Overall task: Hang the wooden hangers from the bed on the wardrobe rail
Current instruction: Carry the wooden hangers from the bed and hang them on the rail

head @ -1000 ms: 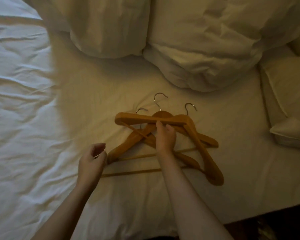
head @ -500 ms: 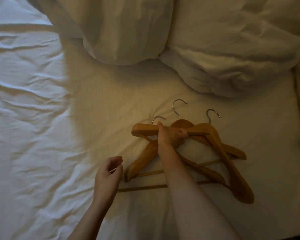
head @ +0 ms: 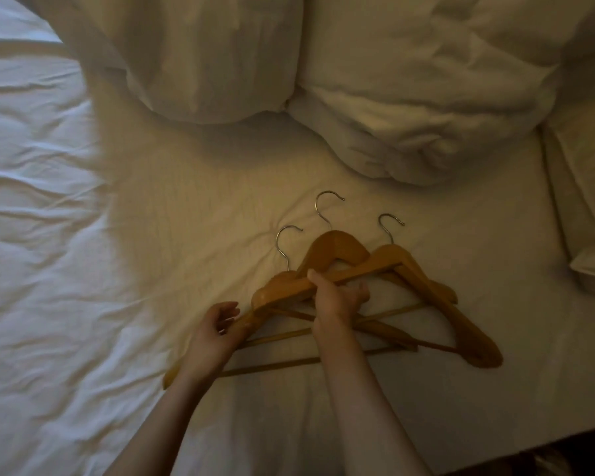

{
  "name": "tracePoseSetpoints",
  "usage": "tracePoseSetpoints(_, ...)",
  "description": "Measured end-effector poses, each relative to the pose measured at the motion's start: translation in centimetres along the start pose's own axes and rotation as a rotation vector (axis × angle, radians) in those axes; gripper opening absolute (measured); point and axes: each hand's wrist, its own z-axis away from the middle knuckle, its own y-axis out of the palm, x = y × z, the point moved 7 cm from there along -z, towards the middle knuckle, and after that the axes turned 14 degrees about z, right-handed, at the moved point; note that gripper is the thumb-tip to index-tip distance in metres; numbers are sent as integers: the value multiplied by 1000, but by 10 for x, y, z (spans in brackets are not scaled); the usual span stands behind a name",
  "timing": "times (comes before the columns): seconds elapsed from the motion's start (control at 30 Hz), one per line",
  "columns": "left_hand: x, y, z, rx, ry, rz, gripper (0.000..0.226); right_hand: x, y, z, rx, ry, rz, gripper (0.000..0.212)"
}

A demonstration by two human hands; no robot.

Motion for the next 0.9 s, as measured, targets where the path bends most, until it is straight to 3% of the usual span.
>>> tracePoseSetpoints(0.13, 2, 8, -4, 89, -88, -64, 56, -6, -21, 0, 69, -77, -17, 98)
tracePoseSetpoints(0.33, -2, 16, 5, 289, -225, -200, 94, -11, -45, 12, 136, -138, -75, 87)
tracePoseSetpoints(0.57, 19, 39, 48, 487, -427, -92, 37, -14, -78, 23, 229, -185, -83, 86)
tracePoseSetpoints(0.63, 26, 46, 61, 485, -447, -54, 41, -18, -93, 26, 235, -218, -56, 86)
tracePoseSetpoints(0.73, 31, 53, 77, 455, -385, -15, 67, -24, -119, 32, 226, -254, -15, 83)
tracePoseSetpoints(0.83, 27, 59, 92, 390, -316, 94, 55, -30, -142, 39, 252, -269, 0, 78)
tracePoseSetpoints(0.9, 22, 63, 102, 355, -252, 67, 64, -37, -155, 45, 267, -269, 3, 72)
